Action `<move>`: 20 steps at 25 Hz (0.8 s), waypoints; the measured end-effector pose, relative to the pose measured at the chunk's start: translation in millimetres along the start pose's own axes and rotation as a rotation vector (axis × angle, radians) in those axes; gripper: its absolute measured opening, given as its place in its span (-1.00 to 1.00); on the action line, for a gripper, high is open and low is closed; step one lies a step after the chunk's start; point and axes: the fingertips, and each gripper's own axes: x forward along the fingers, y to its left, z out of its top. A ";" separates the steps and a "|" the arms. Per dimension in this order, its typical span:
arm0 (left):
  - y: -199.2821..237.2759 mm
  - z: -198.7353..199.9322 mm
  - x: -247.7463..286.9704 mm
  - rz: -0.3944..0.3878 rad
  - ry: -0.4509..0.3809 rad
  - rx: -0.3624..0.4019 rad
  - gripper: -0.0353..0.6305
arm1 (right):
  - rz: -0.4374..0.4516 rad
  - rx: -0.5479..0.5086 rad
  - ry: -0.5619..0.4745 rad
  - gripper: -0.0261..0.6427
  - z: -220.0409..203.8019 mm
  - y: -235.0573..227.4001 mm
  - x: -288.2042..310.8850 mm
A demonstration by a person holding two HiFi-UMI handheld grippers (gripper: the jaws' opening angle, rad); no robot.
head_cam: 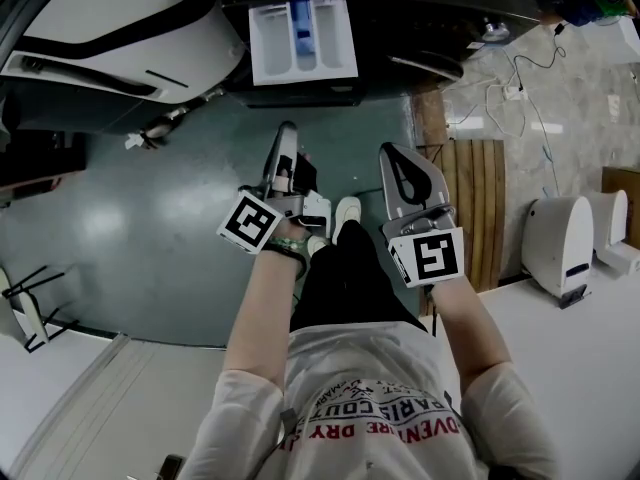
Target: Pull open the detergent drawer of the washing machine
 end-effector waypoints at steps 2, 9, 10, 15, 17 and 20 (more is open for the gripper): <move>-12.8 0.8 -9.6 0.013 0.053 0.132 -0.89 | -0.006 0.012 -0.004 -0.92 7.6 2.8 -5.8; -85.1 16.1 -45.8 -0.039 0.138 0.567 -0.89 | 0.014 -0.002 -0.027 -0.92 47.1 19.0 -29.8; -94.0 18.3 -51.8 -0.042 0.145 0.613 -0.89 | 0.018 -0.003 -0.034 -0.92 54.1 21.7 -33.7; -146.6 18.4 -77.9 -0.129 0.231 0.926 -0.89 | 0.032 -0.001 -0.069 -0.92 91.8 34.0 -54.1; -165.0 17.7 -87.1 -0.165 0.268 1.009 -0.89 | 0.034 -0.003 -0.079 -0.92 105.6 38.4 -62.3; -187.0 22.4 -97.6 -0.195 0.288 1.093 -0.89 | 0.032 -0.007 -0.095 -0.92 125.2 43.6 -73.0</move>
